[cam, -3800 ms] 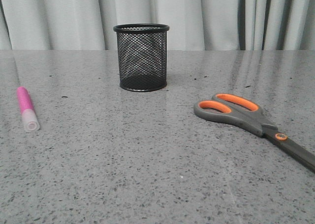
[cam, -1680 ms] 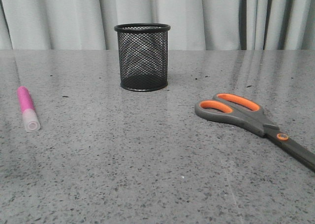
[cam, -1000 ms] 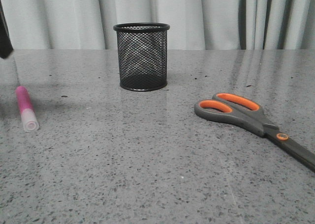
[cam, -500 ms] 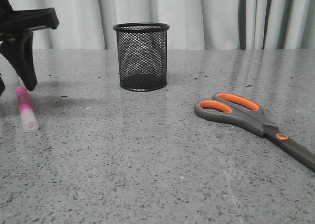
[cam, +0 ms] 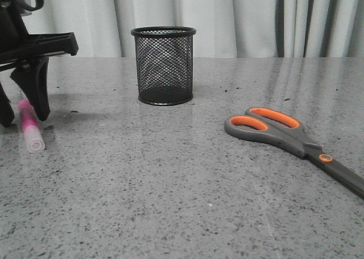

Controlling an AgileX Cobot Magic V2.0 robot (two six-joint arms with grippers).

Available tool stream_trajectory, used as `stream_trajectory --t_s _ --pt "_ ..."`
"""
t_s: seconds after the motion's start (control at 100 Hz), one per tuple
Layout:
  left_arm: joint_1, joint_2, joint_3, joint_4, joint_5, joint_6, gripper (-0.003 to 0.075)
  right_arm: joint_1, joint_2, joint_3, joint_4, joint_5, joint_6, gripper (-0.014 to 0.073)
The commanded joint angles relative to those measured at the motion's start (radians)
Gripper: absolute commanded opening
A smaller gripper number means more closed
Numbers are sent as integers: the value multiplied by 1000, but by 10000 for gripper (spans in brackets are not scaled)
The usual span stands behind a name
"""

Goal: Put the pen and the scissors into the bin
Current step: 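Lower the left gripper over the pink highlighter and close on it, then lift the pink highlighter with the left gripper over the mesh cup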

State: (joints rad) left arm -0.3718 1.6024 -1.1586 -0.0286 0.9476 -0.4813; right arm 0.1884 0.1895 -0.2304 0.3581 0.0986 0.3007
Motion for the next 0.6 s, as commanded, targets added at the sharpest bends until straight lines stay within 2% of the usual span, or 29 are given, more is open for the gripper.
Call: stream_trajectory --t_s 0.0,0.08,0.13,0.2,0.21,0.22,0.28,0.3,0.46,0.59 --pt "-4 0 -20 -9 -23 -10 292 3 20 -36 -6 -67 -10 393" --pt "-4 19 -20 -14 -15 -1 289 3 20 -36 -6 -67 -10 393" --pt "-4 24 -20 -28 -15 34 262 3 20 -36 -6 -67 -10 393" --pt "-4 29 -18 -38 -15 100 168 3 20 -36 -6 -67 -10 393" --pt "-4 28 -18 -38 -15 117 130 3 20 -36 -6 -67 -10 393" --pt "-4 28 -18 -38 -15 117 130 3 20 -36 -6 -67 -10 393" --pt "-4 28 -18 -38 -15 143 1 3 20 -36 -6 -67 -10 393" --pt "-4 28 -18 -38 -15 145 -18 3 20 -36 -6 -67 -10 393" --pt "-4 28 -18 -51 -48 192 -15 3 20 -36 -6 -67 -10 393" --pt "-4 -14 -60 -124 -182 303 -15 3 20 -36 -6 -67 -10 393"
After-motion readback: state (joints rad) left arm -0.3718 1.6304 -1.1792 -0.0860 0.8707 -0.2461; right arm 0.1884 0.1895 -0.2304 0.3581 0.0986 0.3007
